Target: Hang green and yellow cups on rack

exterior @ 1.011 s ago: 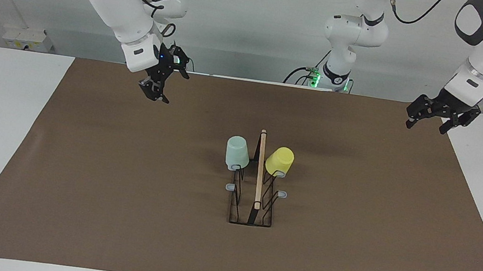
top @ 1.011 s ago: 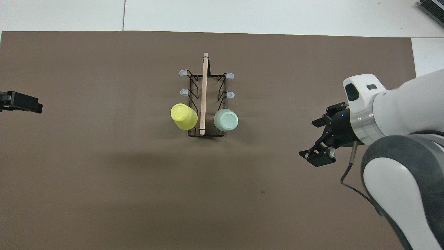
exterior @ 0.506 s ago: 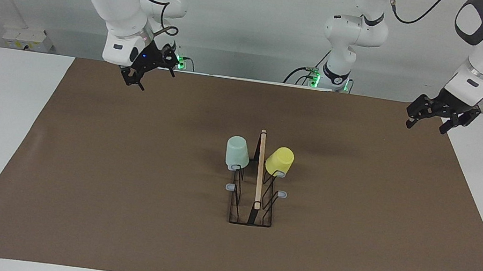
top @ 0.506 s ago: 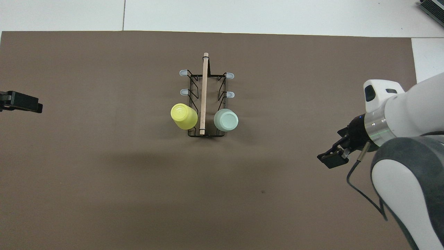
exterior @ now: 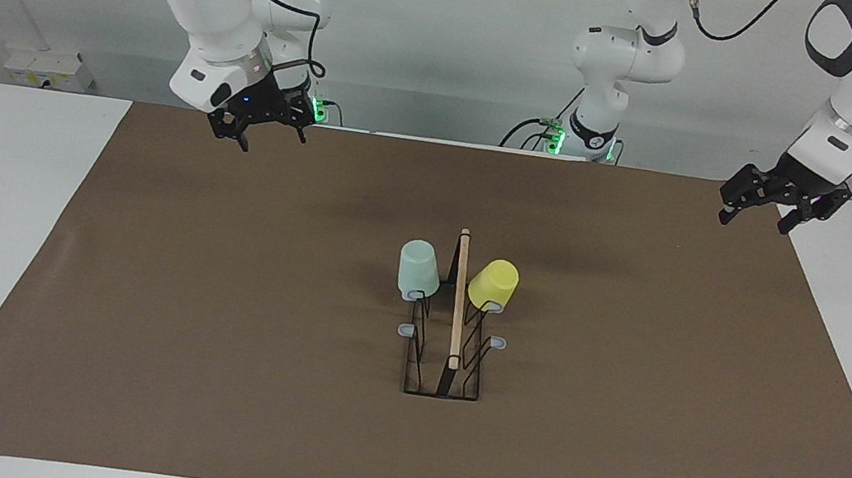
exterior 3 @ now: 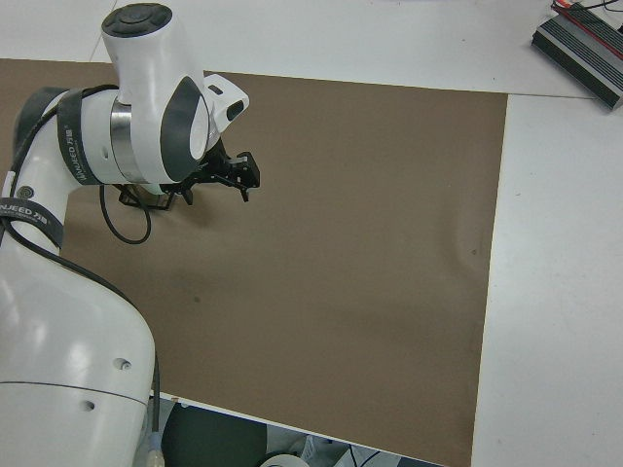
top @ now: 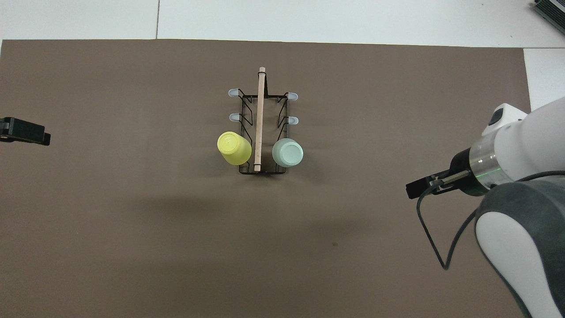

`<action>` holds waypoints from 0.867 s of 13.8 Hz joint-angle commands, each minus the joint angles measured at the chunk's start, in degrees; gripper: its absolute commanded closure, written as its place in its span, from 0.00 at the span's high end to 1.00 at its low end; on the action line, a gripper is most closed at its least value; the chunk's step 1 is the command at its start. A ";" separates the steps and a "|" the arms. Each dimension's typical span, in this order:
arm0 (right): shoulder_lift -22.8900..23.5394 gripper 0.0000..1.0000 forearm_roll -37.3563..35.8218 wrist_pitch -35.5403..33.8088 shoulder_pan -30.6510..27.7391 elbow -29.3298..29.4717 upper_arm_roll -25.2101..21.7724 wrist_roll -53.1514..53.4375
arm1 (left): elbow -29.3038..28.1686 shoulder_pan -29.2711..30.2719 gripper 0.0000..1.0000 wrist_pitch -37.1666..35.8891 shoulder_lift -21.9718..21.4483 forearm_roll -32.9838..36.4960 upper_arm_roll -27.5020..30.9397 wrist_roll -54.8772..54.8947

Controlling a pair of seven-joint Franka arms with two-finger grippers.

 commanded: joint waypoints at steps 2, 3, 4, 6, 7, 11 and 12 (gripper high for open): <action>-0.49 1.00 -1.06 -0.16 0.77 0.03 -0.83 1.89 | -0.15 0.18 1.00 -1.54 -1.29 -0.16 -0.18 -0.61; -0.23 1.00 -0.98 0.72 0.69 0.64 -0.75 3.12 | -0.23 0.00 1.00 -1.54 -1.47 -0.16 -0.18 -0.70; 0.04 1.00 -1.06 2.47 -0.01 1.08 -0.75 5.13 | -0.24 -0.18 1.00 -1.63 -1.73 -0.16 -0.18 -0.70; 0.83 1.00 -0.89 2.93 -0.45 2.13 -0.75 9.35 | -0.41 -0.26 1.00 -2.59 -2.17 -0.16 -0.18 -0.78; 1.53 1.00 -1.32 3.10 -0.80 3.44 -0.75 10.85 | -0.41 -0.27 1.00 -2.68 -2.26 -0.16 -0.27 -0.87; 2.41 1.00 -3.33 3.11 -4.14 4.77 0.75 11.83 | -0.24 -0.27 1.00 -2.77 -2.17 -0.16 -0.27 -0.61; 2.41 1.00 -5.35 2.67 -4.23 4.86 0.83 11.92 | -0.15 -0.27 1.00 -2.77 -2.17 -0.16 -0.27 -0.61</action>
